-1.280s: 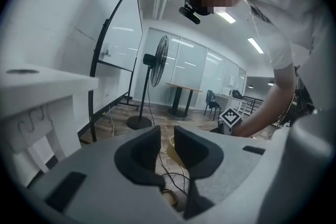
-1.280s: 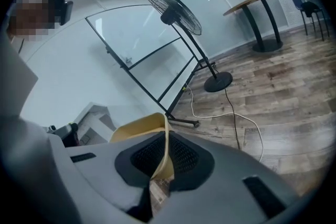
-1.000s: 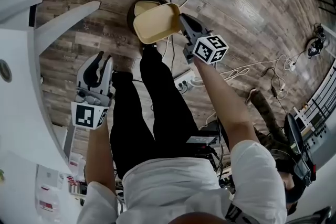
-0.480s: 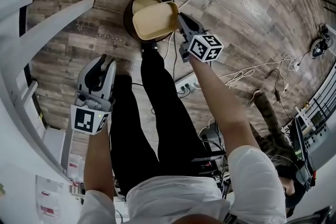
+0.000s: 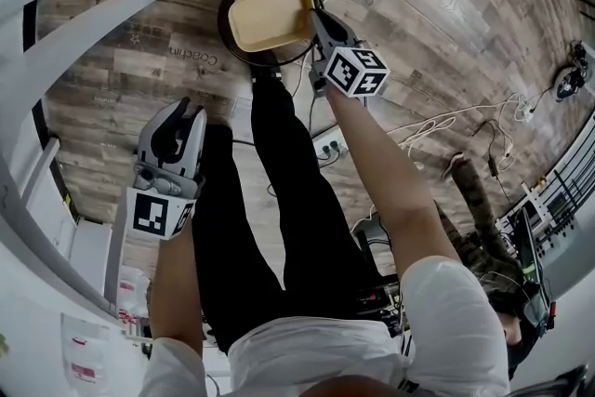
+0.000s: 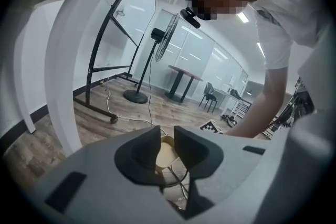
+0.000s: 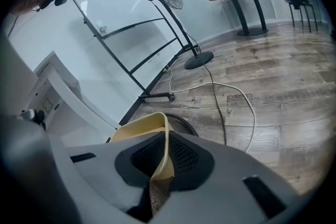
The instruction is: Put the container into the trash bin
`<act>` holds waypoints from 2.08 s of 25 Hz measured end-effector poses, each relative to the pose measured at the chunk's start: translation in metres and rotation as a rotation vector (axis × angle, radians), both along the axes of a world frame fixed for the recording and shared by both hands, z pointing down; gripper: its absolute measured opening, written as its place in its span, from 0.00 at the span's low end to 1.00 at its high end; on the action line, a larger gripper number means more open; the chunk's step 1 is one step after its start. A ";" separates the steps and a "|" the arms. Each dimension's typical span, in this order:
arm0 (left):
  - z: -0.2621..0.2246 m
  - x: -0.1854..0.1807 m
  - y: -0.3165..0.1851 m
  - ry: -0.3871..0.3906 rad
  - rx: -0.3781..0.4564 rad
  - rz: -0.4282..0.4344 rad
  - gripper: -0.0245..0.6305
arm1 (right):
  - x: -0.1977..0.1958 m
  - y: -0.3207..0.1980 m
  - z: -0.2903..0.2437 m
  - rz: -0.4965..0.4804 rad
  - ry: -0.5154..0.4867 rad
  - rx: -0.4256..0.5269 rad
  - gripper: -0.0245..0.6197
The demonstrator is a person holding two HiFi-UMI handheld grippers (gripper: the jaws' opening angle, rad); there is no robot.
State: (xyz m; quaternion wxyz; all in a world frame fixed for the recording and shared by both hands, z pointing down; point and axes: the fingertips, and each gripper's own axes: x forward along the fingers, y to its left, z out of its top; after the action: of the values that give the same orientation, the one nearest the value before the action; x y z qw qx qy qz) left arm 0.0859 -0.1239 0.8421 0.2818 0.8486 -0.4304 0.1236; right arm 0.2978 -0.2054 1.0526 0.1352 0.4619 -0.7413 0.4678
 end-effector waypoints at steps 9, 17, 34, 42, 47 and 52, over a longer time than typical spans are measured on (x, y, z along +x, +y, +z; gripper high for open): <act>-0.005 -0.008 0.004 -0.002 0.009 -0.010 0.17 | -0.002 0.001 0.009 0.010 0.012 -0.020 0.11; -0.022 -0.011 -0.002 -0.011 0.031 -0.011 0.17 | -0.006 -0.001 -0.015 -0.035 0.018 -0.001 0.19; -0.273 -0.029 -0.085 -0.072 0.292 -0.075 0.17 | -0.032 -0.104 -0.372 -0.217 -0.128 0.454 0.10; -0.449 -0.039 -0.113 -0.098 0.464 -0.126 0.17 | 0.001 -0.142 -0.622 -0.221 -0.117 0.804 0.10; -0.530 -0.052 -0.078 -0.122 0.538 -0.160 0.17 | 0.028 -0.111 -0.755 -0.230 -0.039 1.023 0.10; -0.587 -0.068 -0.051 -0.111 0.593 -0.222 0.17 | 0.027 -0.064 -0.829 -0.276 0.006 1.157 0.10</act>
State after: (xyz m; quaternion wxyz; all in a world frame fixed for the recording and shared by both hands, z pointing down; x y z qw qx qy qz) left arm 0.0174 -0.1752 0.2553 0.0101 0.8335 -0.5523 0.0076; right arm 0.3253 -0.2699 0.2238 -0.0768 0.3612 -0.9286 -0.0354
